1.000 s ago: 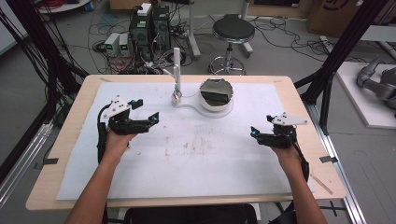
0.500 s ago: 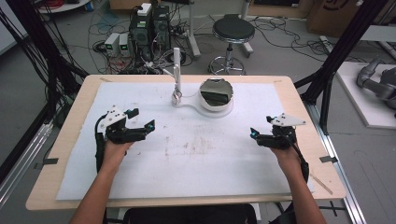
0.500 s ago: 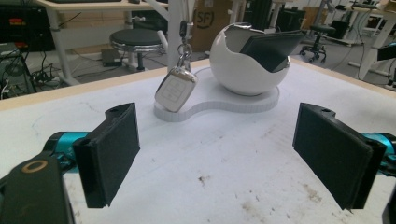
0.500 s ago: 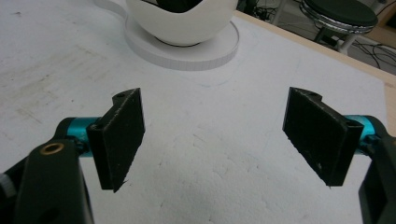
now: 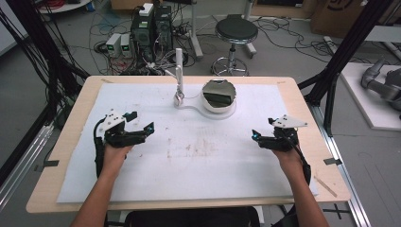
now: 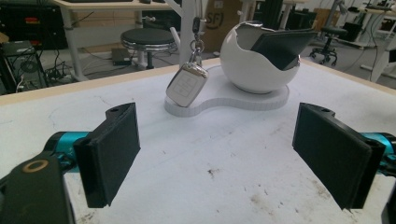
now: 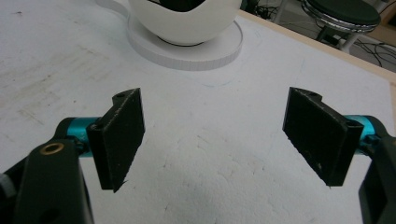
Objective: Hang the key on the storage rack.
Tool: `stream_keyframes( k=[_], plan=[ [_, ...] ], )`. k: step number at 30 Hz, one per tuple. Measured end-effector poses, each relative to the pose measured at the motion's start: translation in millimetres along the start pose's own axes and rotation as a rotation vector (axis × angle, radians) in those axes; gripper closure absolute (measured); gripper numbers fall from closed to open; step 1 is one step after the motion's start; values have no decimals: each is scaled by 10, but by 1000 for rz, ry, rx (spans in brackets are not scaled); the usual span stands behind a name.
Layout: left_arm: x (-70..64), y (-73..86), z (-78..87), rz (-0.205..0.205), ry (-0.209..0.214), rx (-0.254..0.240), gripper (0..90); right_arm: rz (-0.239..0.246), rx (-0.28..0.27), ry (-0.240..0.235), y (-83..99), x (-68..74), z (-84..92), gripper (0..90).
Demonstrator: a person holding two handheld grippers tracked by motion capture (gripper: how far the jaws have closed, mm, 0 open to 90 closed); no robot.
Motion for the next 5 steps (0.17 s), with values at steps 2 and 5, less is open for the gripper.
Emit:
stream_keyframes(
  k=[2, 5],
  plan=[
    [9, 1, -2, 13, -1, -4, 148, -6, 1, 0, 2, -4, 2, 212],
    [19, 2, -13, 23, 1, -4, 147, -12, -3, 5, 3, -25, -4, 210]
  ],
)
Point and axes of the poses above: each handheld gripper's, and its own axes: z roughly backward along the jaws, y roughly out of its underside, x roughly to its left, the point moved 5 cm from there along -z, roughly forward along the jaws, and after that the axes turned 11 degrees about x, right-handed, at the moved point
